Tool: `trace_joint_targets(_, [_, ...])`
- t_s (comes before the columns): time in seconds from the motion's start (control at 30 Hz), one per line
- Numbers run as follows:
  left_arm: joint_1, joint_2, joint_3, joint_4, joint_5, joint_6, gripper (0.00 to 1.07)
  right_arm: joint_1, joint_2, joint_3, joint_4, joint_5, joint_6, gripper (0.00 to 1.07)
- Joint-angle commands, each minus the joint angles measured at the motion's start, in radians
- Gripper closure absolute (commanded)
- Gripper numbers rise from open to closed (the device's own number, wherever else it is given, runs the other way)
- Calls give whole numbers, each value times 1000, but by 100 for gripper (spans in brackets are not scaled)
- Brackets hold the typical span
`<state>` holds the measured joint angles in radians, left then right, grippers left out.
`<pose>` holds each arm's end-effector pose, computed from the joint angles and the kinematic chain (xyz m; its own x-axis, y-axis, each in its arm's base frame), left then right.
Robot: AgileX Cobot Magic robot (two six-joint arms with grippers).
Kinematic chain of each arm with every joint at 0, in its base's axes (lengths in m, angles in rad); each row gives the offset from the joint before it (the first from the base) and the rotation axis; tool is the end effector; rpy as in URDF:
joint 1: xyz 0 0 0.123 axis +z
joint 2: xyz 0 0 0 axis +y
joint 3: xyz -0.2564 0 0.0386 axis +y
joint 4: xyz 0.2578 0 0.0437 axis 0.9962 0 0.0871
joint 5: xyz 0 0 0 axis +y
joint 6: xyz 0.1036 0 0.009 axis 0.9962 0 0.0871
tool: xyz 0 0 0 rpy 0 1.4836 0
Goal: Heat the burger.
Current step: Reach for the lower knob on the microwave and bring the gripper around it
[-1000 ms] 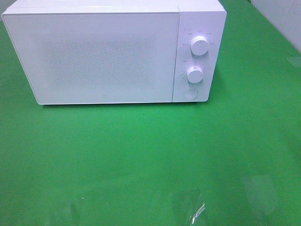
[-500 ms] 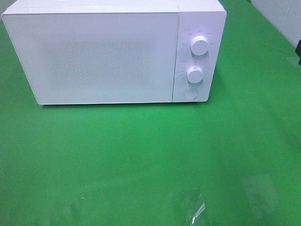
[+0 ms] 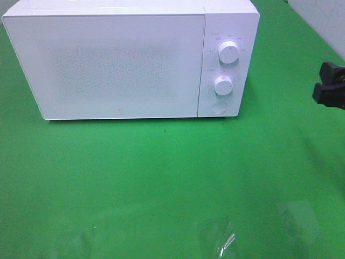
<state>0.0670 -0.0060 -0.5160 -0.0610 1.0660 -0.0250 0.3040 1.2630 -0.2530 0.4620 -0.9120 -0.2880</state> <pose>0.0385 -0.0030 0.2807 -0.4377 -0.0839 -0.8952 -0.0430 0.9964 -0.0724 0.2307 0.0340 0.1776 -0.0616 -0.0116 -0.9980 0.0559 0.9983 -0.0150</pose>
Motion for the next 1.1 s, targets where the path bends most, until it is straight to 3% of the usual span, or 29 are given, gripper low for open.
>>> trace_joint_targets(0.03, [1,-14,-1,-2,4,3,15,63,43,1,56,-90,-37,32])
trace_joint_targets(0.1, [1,-14,-1,-2,4,3,15,156,127,-2,153,-185,-36,32])
trace_joint_targets(0.2, [1,-14,-1,-2,4,3,15,180,149,-2,181,-210,-36,32])
trace_joint_targets(0.23, [1,-14,-1,-2,4,3,15,242,210,-2,235,-283,-35,32])
trace_joint_targets(0.33, [1,-14,-1,-2,4,3,15,259,226,-2,243,-308,-35,32])
trace_joint_targets(0.4, [1,-14,-1,-2,4,3,15,336,289,-24,293,-359,-36,32])
trace_joint_targets(0.47, [1,-14,-1,-2,4,3,15,336,289,-24,293,-359,-36,32])
trace_joint_targets(0.53, [1,-14,-1,-2,4,3,15,397,338,-65,366,-363,-40,32])
trace_joint_targets(0.73, [1,-14,-1,-2,4,3,15,450,390,-122,385,-362,-59,29])
trace_joint_targets(1.1, [1,-14,-1,-2,4,3,15,460,477,-245,399,-291,-62,29])
